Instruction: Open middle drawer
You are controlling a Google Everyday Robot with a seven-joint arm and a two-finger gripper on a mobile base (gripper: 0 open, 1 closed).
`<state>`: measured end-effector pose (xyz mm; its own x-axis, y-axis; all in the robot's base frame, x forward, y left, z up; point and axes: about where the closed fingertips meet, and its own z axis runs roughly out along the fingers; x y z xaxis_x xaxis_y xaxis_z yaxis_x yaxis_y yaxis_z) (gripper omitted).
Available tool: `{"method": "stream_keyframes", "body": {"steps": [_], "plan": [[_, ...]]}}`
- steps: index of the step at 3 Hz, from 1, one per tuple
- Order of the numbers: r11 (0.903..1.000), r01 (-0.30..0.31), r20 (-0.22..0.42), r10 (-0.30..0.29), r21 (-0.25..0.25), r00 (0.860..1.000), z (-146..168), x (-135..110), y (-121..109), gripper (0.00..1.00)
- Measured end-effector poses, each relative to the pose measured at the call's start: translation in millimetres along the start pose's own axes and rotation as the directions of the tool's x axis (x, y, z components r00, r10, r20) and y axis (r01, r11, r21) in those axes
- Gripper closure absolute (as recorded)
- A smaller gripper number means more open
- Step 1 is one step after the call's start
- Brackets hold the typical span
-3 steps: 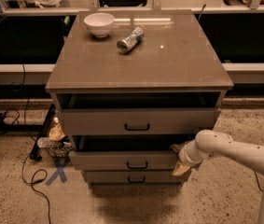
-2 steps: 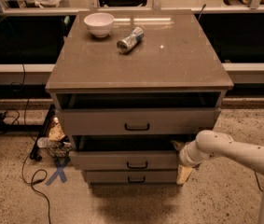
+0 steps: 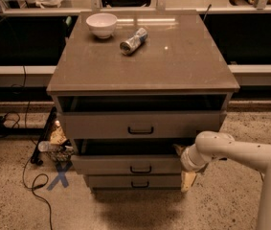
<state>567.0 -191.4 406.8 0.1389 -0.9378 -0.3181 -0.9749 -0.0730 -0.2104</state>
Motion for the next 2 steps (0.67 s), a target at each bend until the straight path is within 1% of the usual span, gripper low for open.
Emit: {"method": "stream_keyframes", "body": {"steps": [1, 2], "plan": [[0.9996, -0.021, -0.008, 0.02, -0.018, 1.0, -2, 4, 9, 0.24], [0.9975, -0.063, -0.001, 0.063, -0.033, 0.998, -1, 13, 22, 0.47]]}}
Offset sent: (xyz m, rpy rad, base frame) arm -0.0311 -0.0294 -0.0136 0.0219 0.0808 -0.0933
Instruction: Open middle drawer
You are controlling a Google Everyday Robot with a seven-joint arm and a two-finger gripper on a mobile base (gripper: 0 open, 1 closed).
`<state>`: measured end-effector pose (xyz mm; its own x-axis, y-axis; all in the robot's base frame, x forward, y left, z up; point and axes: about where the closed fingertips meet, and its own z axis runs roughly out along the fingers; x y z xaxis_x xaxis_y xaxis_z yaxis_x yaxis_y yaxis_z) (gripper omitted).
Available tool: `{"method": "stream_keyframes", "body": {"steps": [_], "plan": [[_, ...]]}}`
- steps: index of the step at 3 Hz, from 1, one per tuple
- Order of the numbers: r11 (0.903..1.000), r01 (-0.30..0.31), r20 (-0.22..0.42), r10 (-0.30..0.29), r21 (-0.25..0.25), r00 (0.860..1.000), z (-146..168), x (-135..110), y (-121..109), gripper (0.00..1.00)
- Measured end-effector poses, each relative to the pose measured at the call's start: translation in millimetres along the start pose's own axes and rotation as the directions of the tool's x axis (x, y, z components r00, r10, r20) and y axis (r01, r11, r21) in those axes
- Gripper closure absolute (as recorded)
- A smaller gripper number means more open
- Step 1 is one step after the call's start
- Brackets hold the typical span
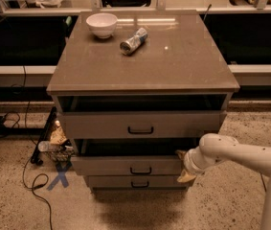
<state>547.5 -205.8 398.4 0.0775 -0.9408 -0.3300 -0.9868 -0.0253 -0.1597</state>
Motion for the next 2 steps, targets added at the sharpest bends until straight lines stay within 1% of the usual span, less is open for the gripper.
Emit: {"method": "stream_keyframes", "body": {"steps": [2], "plan": [[1.0, -0.001, 0.0, 0.001, 0.0, 1.0, -2.9, -0.8, -0.2, 0.94]]}}
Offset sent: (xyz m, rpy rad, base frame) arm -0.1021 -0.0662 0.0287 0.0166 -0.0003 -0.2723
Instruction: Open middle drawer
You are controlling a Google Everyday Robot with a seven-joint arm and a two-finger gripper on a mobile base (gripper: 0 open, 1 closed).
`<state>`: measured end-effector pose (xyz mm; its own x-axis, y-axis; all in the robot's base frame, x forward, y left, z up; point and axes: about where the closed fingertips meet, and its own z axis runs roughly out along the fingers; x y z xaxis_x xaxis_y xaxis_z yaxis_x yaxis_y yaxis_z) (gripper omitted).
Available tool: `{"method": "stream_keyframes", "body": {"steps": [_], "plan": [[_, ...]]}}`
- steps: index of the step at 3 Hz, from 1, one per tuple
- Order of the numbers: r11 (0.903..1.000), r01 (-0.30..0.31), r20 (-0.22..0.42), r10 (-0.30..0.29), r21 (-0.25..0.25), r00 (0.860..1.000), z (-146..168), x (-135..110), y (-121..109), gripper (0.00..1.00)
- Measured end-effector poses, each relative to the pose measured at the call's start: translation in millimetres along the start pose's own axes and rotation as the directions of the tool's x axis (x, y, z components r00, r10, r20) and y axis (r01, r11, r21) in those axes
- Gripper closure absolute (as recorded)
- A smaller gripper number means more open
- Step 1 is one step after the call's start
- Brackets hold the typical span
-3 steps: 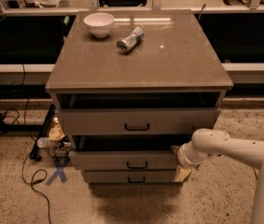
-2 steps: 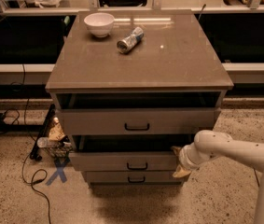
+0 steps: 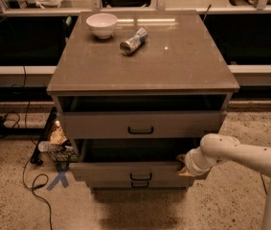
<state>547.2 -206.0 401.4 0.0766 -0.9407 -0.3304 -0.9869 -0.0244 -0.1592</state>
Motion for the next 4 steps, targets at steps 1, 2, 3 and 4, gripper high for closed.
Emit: {"method": "stream_keyframes", "body": {"steps": [1, 2, 3, 4], "plan": [[1.0, 0.0, 0.0, 0.0, 0.0, 1.0, -2.0, -0.7, -0.3, 1.0], [1.0, 0.0, 0.0, 0.0, 0.0, 1.0, -1.9, -0.7, -0.3, 1.0], [1.0, 0.0, 0.001, 0.0, -0.004, 1.0, -0.2, -1.3, 1.0, 0.82], [1.0, 0.0, 0.002, 0.0, -0.005, 1.0, -0.2, -1.6, 1.2, 0.58]]}}
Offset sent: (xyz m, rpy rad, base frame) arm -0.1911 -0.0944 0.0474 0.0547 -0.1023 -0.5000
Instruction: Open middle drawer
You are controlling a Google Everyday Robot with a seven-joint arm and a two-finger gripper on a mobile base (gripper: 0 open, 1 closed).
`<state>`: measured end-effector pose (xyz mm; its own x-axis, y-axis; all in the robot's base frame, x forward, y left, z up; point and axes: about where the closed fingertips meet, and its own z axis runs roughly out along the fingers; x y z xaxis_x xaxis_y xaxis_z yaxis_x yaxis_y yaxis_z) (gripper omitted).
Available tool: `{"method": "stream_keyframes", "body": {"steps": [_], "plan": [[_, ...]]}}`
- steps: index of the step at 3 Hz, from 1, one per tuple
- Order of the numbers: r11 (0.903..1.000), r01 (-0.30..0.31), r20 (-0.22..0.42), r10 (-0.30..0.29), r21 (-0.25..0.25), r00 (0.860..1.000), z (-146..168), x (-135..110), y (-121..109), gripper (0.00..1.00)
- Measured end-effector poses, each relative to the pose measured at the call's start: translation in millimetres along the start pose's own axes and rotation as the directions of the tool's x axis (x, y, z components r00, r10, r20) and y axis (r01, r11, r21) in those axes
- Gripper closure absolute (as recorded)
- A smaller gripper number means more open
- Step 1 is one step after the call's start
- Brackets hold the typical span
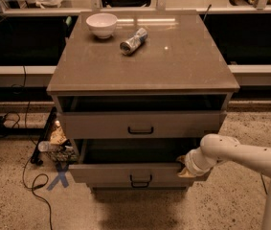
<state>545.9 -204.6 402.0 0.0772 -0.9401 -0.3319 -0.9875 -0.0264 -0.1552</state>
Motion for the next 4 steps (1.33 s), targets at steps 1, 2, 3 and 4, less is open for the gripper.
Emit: {"method": "stream_keyframes", "body": {"steps": [1, 2, 3, 4], "plan": [[1.0, 0.0, 0.0, 0.0, 0.0, 1.0, 0, 0, 0, 0.34], [0.9999, -0.006, -0.004, 0.006, -0.011, 1.0, 3, 0, 1, 0.11], [0.9995, -0.015, -0.035, 0.014, -0.029, 0.999, 1, -2, 5, 0.0], [0.9986, -0.028, -0.064, 0.025, -0.046, 0.998, 0, -4, 14, 0.0]]}}
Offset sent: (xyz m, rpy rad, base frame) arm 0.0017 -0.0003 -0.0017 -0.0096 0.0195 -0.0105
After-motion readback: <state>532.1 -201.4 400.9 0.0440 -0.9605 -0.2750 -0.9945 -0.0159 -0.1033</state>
